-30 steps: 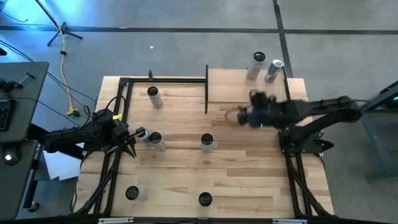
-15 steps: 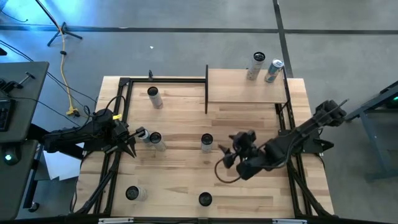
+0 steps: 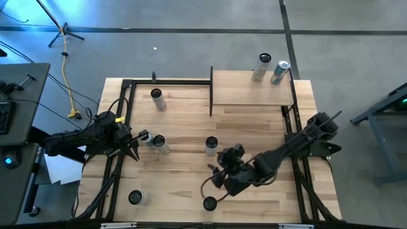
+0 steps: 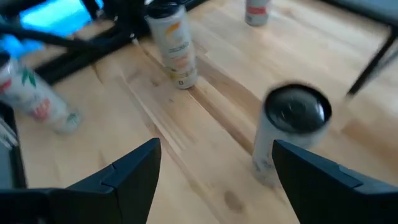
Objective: Place canned beverage on shelf
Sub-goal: Put the top white blue soda can on the shelf
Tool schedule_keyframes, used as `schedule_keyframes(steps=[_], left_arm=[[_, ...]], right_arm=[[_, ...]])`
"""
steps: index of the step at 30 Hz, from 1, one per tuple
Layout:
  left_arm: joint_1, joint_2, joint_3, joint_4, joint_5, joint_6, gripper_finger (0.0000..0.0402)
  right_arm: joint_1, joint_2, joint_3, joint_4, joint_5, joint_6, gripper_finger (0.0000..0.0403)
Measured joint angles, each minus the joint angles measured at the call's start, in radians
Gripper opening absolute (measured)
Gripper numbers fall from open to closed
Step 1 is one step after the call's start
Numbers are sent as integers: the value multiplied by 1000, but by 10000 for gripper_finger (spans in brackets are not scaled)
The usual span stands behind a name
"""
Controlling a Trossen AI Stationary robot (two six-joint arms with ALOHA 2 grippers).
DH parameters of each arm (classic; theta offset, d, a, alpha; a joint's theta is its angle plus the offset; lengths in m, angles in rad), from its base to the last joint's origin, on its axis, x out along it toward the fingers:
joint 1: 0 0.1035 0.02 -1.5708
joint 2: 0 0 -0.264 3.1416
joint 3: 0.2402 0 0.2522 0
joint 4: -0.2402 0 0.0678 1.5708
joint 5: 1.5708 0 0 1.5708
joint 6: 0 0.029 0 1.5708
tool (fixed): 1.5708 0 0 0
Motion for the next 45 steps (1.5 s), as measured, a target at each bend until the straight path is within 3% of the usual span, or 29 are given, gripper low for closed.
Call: schedule_keyframes(steps=[5, 8, 11, 13, 18, 30, 36, 42, 45], left_arm=[[0, 0, 0, 0, 0, 0, 3], [0, 0, 0, 0, 0, 0, 3], [0, 0, 0, 0, 0, 0, 3], [0, 0, 0, 0, 0, 0, 3], [0, 0, 0, 0, 0, 0, 3], [0, 0, 0, 0, 0, 0, 3], [0, 0, 0, 0, 0, 0, 3], [0, 0, 0, 0, 0, 0, 3], [0, 0, 0, 0, 0, 0, 3]], right_arm=[[0, 133, 256, -333, -18, -18, 293], [0, 203, 361, -510, -91, 43, 293], [0, 247, 426, -579, -185, 41, 293], [2, 260, 447, -575, -221, 0, 293], [3, 260, 451, -594, -125, -81, 293], [-77, 259, 451, -661, -92, -144, 293], [-190, 257, 451, -602, -200, -269, 293], [-333, 244, 451, -589, -398, -351, 293], [-385, 240, 451, -593, -447, -363, 293]])
